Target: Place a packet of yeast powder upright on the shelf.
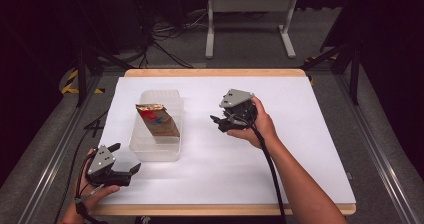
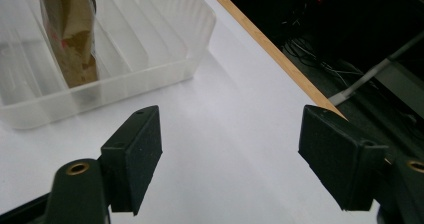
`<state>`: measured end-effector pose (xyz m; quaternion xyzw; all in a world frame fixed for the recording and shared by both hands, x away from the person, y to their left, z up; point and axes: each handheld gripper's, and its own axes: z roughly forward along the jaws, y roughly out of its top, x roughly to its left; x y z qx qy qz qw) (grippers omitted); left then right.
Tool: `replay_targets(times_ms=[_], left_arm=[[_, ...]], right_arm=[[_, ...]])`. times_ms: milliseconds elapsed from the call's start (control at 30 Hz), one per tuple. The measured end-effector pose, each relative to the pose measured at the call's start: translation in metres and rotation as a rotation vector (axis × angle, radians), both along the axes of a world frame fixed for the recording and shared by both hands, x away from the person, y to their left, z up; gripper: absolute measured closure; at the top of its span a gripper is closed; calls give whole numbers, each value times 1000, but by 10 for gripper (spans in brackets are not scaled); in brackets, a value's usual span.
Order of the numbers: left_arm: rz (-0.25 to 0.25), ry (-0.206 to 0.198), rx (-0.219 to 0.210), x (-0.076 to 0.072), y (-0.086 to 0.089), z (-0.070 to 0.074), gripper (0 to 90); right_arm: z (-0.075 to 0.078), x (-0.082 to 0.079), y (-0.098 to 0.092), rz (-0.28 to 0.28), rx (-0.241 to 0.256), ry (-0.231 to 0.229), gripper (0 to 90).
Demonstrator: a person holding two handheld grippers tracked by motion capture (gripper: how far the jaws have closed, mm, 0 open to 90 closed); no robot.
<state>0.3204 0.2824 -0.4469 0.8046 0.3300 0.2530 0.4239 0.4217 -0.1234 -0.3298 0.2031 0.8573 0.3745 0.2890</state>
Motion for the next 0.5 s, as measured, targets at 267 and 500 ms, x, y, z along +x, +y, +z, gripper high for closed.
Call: replay_targets(times_ms=[267,500], left_arm=[[-1,-1,8,1,0,0,45],[-1,1,11,1,-2,0,45]], right_arm=[[0,-11,-27,-48,-24,-25,243],[-5,-19,-47,-86,-32,-34,236]])
